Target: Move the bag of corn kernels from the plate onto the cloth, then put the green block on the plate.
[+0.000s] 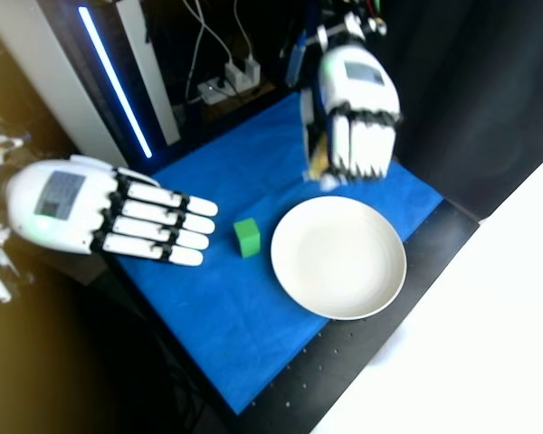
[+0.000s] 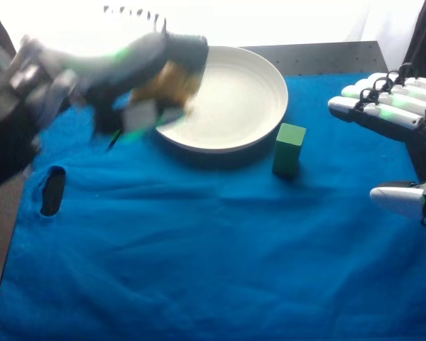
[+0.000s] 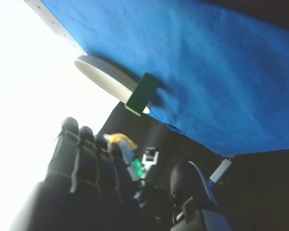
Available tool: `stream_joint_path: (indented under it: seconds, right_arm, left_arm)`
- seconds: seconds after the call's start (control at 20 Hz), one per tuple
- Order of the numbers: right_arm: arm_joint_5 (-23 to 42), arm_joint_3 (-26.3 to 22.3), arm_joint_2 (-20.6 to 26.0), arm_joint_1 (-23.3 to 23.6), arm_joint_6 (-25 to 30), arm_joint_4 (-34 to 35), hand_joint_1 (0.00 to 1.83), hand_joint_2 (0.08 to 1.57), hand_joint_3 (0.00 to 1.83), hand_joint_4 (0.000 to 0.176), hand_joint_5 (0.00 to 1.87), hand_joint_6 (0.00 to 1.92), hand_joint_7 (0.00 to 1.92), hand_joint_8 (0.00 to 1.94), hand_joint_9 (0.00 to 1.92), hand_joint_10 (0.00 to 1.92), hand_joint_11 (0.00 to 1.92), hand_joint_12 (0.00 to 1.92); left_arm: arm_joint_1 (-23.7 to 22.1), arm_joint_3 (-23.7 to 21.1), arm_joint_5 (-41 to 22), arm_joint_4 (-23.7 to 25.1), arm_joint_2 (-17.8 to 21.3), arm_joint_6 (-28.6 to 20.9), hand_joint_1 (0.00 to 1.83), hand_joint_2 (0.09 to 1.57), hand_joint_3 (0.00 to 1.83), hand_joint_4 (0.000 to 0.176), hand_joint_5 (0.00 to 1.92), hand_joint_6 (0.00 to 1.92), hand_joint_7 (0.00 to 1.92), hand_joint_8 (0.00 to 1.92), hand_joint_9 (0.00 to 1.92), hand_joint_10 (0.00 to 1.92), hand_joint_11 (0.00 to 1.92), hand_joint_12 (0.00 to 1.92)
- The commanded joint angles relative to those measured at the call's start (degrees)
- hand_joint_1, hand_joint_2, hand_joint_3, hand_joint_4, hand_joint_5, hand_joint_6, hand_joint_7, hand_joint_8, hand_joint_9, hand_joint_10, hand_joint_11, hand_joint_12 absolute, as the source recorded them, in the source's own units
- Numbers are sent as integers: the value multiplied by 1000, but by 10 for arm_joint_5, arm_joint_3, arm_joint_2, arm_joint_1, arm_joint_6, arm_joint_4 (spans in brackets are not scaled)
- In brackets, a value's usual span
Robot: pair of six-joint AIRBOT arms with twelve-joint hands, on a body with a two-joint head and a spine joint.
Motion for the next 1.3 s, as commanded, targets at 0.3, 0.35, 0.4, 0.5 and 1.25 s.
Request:
stream_joint_path:
  seconds: [0.3,0.35,0.4,0.5,1.25]
  right_arm:
    - [69,-4,-1,-1,3,14,372,1327,0,0,0,0,0,0,0,0,0,0]
    - [69,-4,-1,-1,3,15,361,1328,1,0,0,0,0,0,0,0,0,0]
    - [69,-4,-1,-1,4,15,359,1329,1,0,0,0,0,0,0,0,0,0]
    - [69,-4,-1,-1,5,15,388,1323,0,0,0,0,0,0,0,0,0,0]
    - [31,68,-71,54,63,-22,613,1227,0,0,0,0,0,0,35,13,0,471]
  left_arm:
    - [151,-77,-199,42,47,-93,718,1332,0,31,163,958,147,678,84,757,4,1239]
    - [157,-76,-194,36,43,-97,563,1208,0,92,50,272,29,135,16,151,0,383]
    - [165,-75,-188,32,37,-101,444,1138,0,111,9,54,5,26,2,29,0,76]
    - [175,-74,-189,18,33,-102,265,1033,0,158,0,1,0,0,0,0,0,2]
    - [245,-75,-380,-143,58,-89,368,1142,5,175,0,0,0,0,0,0,0,0]
